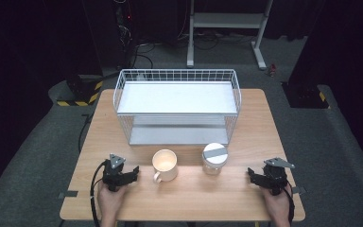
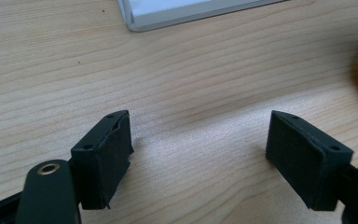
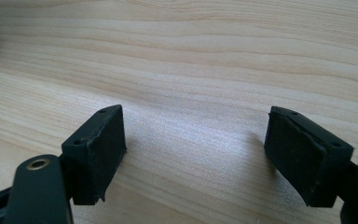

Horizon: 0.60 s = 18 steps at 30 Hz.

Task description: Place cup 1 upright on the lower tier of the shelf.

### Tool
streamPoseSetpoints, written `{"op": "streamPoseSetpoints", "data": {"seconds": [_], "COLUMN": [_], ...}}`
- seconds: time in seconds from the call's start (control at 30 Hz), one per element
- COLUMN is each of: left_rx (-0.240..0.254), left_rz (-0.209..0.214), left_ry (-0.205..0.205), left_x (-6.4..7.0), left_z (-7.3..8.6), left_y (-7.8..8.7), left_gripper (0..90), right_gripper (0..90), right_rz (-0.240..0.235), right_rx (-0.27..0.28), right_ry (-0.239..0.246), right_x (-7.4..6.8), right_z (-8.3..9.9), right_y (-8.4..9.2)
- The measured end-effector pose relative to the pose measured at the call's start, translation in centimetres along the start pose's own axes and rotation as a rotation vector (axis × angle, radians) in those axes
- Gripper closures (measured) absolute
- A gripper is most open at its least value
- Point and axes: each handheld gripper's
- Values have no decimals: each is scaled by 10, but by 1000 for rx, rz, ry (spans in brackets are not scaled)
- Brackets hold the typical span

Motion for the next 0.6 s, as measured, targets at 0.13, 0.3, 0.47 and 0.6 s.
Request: {"op": "streamPoseSetpoints", "data": {"seconds": [0.13,0.3,0.47,0.6], "left_rx": [-1,0,1,0], "left_rz": [0,-2,-2,-4], "left_ry": [1,3,3,0], "left_x": [0,0,0,0], "left_z": [0,0,0,0], "left_y": [0,0,0,0], "left_gripper": [226,226,226,226], "right_gripper": [203,204,203,202], "right_rz": [-1,-1,-1,-3], "right_rx": [-4,-2,-4,-2], "right_ry": [-3,-3,-3,4], "right_x": [0,-1,-1,0], "right_z": [0,0,0,0], "right_y": [1,0,1,0]}}
Point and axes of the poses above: each handheld gripper's, and its own axes: y roughly backward along the jaws, z roughly out of its underside, x roughly to its right, and after that the axes turned 6 degrees about x, right-handed
